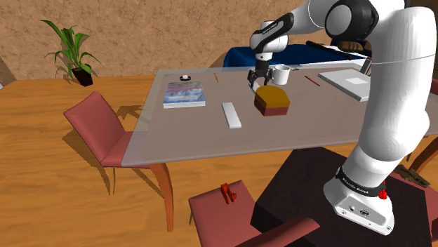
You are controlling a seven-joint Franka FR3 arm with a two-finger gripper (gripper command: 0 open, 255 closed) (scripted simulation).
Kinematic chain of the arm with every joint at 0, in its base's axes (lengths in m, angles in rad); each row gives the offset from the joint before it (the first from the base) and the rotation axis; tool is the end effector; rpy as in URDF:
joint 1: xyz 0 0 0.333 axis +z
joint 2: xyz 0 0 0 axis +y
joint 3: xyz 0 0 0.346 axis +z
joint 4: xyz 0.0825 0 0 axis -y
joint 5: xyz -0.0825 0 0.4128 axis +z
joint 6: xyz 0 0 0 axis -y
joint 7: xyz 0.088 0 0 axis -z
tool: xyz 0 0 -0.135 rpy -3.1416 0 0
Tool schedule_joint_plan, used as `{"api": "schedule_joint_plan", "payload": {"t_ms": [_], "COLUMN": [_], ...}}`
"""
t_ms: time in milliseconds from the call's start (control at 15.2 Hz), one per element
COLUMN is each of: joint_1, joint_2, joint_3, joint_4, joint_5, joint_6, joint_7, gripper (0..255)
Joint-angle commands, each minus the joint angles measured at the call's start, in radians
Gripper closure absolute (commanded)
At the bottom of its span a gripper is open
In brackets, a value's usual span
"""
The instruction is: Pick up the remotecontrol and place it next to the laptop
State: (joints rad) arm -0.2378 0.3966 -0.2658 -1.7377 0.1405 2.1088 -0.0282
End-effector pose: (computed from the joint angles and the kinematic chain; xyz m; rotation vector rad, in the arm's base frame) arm 0.6137 -0.3104 0.3405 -3.0128 0.8159 0.0065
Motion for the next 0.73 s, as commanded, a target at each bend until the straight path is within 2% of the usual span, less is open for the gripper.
{"api": "schedule_joint_plan", "payload": {"t_ms": [0,198,660], "joint_1": [-0.001,-0.002,-0.002], "joint_2": [0.013,0.029,0.029], "joint_3": [0.002,0.005,0.005], "joint_4": [-0.012,-0.025,-0.024], "joint_5": [0.005,0.011,0.011], "joint_6": [0.025,0.053,0.053], "joint_7": [-0.002,-0.006,-0.006], "gripper": [0,0,0]}}
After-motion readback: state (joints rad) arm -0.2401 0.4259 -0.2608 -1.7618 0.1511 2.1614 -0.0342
